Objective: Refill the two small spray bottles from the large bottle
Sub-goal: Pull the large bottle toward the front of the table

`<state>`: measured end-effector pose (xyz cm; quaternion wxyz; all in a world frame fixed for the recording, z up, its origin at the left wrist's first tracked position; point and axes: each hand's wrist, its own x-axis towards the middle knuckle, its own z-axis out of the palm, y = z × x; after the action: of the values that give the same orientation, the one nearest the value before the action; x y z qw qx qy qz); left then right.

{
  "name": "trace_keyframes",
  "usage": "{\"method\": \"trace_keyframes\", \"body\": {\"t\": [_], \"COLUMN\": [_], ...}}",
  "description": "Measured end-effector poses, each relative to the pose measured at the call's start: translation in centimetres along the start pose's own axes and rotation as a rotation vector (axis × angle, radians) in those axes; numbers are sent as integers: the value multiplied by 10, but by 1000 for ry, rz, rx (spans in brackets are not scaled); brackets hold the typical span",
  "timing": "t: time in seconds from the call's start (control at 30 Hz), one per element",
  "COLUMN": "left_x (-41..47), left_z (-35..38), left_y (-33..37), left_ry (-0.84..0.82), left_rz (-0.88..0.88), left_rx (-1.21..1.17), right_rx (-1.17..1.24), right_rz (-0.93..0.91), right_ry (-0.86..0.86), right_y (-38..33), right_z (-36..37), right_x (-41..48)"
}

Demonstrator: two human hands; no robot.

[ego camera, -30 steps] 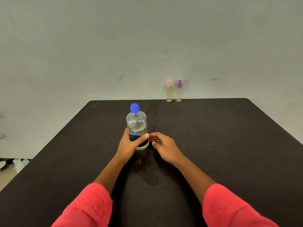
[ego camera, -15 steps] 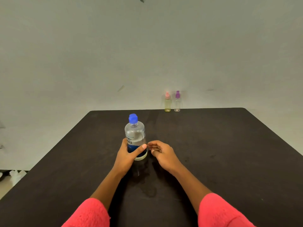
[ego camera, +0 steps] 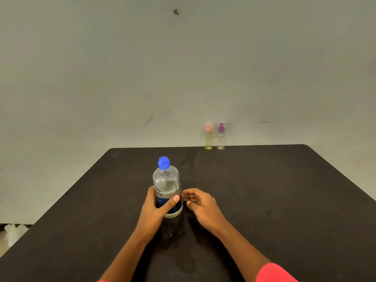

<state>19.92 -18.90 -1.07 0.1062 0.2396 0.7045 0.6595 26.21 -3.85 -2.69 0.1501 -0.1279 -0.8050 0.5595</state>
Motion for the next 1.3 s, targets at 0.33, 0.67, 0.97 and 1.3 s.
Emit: {"method": "trace_keyframes", "body": {"t": [0.33, 0.67, 0.97, 1.3], "left_x": [1, 3, 9, 34], "left_z": [1, 0, -5, -24], "left_y": [-1, -3, -10, -29], "left_ry": [4, -8, -12, -2], "left_rz": [-4, -2, 17, 18], "left_rx": [6, 31, -23, -226], "right_rx": [4, 37, 289, -66], "right_rz": [-1, 1, 137, 257], "right_ry": [-6, -13, 536, 715], "right_y": [-3, -3, -9, -14], "right_z": [-2, -1, -53, -94], "right_x": [-3, 1, 83, 213]}}
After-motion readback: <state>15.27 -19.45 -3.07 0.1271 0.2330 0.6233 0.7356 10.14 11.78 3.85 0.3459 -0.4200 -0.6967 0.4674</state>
